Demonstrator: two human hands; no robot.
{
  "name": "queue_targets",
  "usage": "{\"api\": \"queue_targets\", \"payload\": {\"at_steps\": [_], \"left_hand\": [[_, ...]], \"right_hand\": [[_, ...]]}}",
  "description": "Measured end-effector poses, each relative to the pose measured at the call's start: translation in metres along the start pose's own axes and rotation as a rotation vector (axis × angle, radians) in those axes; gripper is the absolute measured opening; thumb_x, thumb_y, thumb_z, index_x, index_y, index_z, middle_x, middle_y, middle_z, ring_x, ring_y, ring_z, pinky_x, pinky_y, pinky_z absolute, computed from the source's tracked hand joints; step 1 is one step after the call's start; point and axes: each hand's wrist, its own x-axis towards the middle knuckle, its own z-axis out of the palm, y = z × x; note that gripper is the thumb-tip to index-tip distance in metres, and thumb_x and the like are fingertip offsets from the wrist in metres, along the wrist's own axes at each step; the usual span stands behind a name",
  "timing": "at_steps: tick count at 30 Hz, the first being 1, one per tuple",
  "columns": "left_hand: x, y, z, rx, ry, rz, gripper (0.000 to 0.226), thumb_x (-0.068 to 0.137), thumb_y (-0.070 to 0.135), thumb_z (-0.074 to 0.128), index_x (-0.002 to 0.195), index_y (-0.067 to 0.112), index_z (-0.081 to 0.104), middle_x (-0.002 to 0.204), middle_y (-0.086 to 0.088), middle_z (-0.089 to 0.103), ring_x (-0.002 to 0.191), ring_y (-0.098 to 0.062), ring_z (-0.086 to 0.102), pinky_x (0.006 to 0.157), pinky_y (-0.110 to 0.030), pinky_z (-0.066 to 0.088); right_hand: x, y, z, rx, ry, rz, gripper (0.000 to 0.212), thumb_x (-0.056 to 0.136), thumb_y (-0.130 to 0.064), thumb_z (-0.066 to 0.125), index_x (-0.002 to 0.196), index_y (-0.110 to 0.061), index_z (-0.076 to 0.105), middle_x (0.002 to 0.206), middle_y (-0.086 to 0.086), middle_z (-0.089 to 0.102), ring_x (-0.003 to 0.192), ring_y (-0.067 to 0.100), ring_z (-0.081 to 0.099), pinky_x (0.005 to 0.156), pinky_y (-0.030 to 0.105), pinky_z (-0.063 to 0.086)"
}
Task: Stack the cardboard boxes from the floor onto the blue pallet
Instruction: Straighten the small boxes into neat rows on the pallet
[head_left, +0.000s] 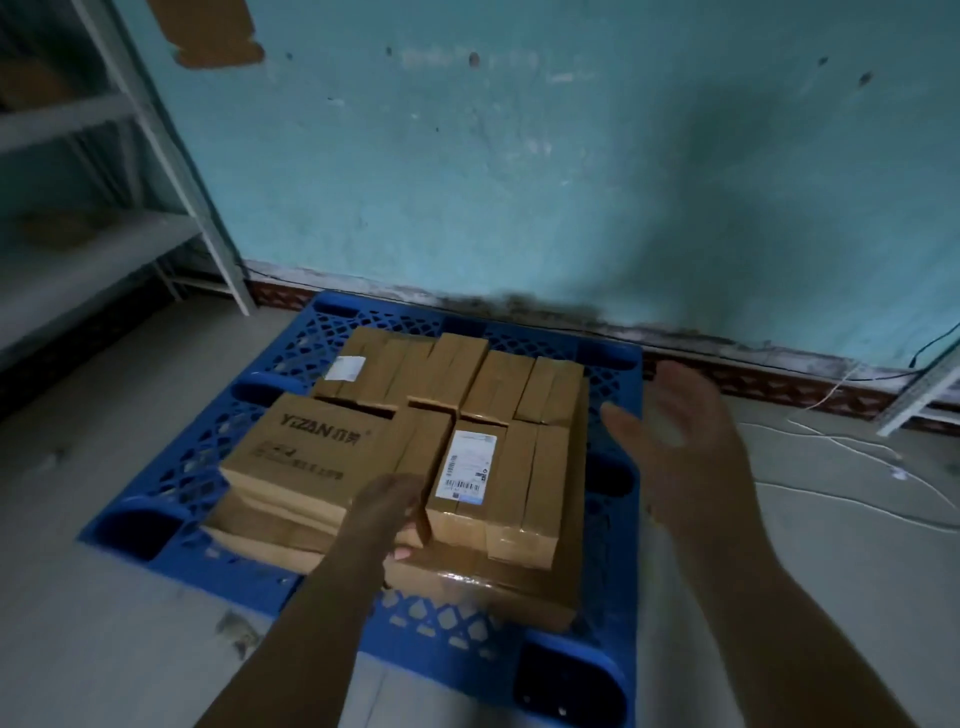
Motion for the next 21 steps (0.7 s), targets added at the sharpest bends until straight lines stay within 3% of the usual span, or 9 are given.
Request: {"api": "queue_targets", "payload": {"at_steps": [3, 6, 9, 13, 18, 21], "left_hand": [[-0.058, 0.058, -0.038, 0.011, 0.041, 0.021, 0.013, 0.088, 0.023, 0.056, 0.097, 0.014, 0.056, 0.102, -0.007, 0.058, 0.086, -0.02, 0.054, 0.069, -0.031, 0.042], [-0.11, 0.115, -0.063, 0.058, 0.036, 0.122, 0.017, 0.089, 0.024, 0.055, 0.103, 0.014, 0.057, 0.1, -0.005, 0.058, 0.089, -0.02, 0.055, 0.068, -0.032, 0.042], [-0.148, 0.159, -0.083, 0.019, 0.003, 0.161, 0.024, 0.089, 0.025, 0.055, 0.11, 0.015, 0.056, 0.103, -0.004, 0.058, 0.095, -0.021, 0.056, 0.07, -0.032, 0.044], [-0.163, 0.188, -0.115, -0.008, -0.037, 0.209, 0.018, 0.088, 0.027, 0.055, 0.106, 0.022, 0.057, 0.104, -0.002, 0.06, 0.095, -0.019, 0.058, 0.069, -0.032, 0.046], [-0.143, 0.199, -0.155, 0.025, -0.054, 0.247, 0.005, 0.085, 0.027, 0.06, 0.086, 0.031, 0.058, 0.103, -0.002, 0.061, 0.087, -0.012, 0.058, 0.063, -0.029, 0.046], [-0.119, 0.207, -0.168, 0.053, -0.056, 0.262, 0.014, 0.085, 0.026, 0.06, 0.098, 0.025, 0.058, 0.107, -0.002, 0.059, 0.087, -0.011, 0.057, 0.063, -0.028, 0.045]], "right_hand": [[0.003, -0.105, -0.034, -0.014, -0.048, -0.084, 0.042, 0.075, -0.03, 0.074, 0.11, -0.035, 0.052, 0.118, -0.013, 0.056, 0.115, 0.009, 0.051, 0.095, 0.029, 0.04], [0.006, -0.187, -0.048, -0.028, -0.114, -0.115, 0.034, 0.076, -0.027, 0.074, 0.1, -0.039, 0.053, 0.107, -0.02, 0.056, 0.107, 0.006, 0.055, 0.091, 0.026, 0.043], [0.003, -0.231, -0.039, -0.016, -0.194, -0.055, 0.036, 0.078, -0.025, 0.072, 0.108, -0.033, 0.052, 0.108, -0.018, 0.056, 0.108, 0.007, 0.054, 0.087, 0.022, 0.043], [-0.006, -0.238, -0.01, 0.025, -0.231, 0.059, 0.043, 0.08, -0.023, 0.071, 0.119, -0.021, 0.053, 0.115, -0.006, 0.057, 0.111, 0.013, 0.054, 0.079, 0.016, 0.041], [-0.009, -0.219, 0.027, 0.043, -0.149, 0.156, 0.043, 0.078, -0.026, 0.071, 0.117, -0.024, 0.053, 0.116, -0.005, 0.057, 0.109, 0.014, 0.054, 0.072, 0.02, 0.041], [-0.005, -0.21, 0.048, 0.057, -0.11, 0.169, 0.046, 0.077, -0.025, 0.073, 0.117, -0.028, 0.051, 0.116, -0.005, 0.056, 0.106, 0.013, 0.054, 0.072, 0.019, 0.041]]}}
